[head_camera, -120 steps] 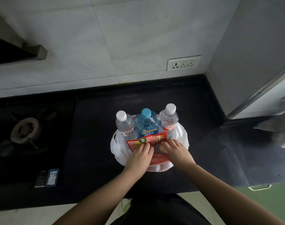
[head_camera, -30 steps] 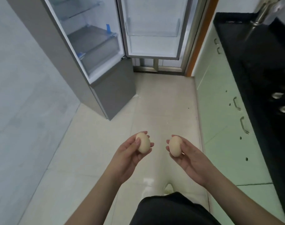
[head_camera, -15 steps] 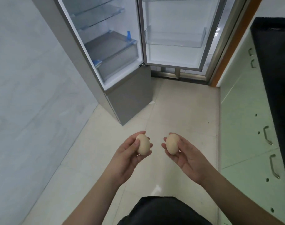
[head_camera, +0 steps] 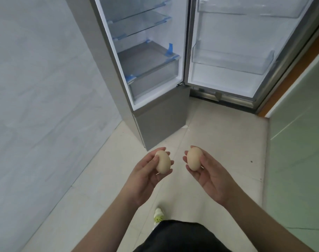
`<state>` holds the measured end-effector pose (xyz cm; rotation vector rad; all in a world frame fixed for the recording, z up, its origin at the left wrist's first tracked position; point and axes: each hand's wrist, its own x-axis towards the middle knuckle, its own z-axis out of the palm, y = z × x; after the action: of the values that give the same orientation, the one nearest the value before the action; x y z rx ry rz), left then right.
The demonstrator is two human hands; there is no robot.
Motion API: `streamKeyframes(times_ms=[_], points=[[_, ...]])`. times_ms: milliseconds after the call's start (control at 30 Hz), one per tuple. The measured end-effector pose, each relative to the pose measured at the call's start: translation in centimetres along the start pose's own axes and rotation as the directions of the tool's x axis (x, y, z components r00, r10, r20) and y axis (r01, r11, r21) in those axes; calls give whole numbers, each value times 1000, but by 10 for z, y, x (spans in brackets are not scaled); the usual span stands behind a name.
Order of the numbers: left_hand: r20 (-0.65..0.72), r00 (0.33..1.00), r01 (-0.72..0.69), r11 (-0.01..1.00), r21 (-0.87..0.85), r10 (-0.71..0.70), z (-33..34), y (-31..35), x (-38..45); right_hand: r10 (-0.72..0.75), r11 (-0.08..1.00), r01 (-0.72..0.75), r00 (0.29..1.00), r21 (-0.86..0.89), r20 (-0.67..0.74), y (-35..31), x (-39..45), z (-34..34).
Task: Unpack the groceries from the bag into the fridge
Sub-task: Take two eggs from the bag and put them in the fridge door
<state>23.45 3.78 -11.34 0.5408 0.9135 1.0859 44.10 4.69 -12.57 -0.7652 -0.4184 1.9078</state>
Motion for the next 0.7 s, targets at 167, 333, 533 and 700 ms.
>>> streamKeyframes(times_ms=[167,333,533,700], points=[[47,998,-33,999,19,32,-21,52,51,-27,998,24,999,-58,-41,-12,61,30],[131,990,-54,997,47,47,-37,102,109,-123,991,117,987,-63,-102,-30,107,52],[233,972,-51,997,55,37,-22,128,172,-232,973,231,954,-28,-189,-75,137,44],[329,944,-30,997,68,6,16,134,221,-275,961,272,944,-40,-183,-113,165,28]])
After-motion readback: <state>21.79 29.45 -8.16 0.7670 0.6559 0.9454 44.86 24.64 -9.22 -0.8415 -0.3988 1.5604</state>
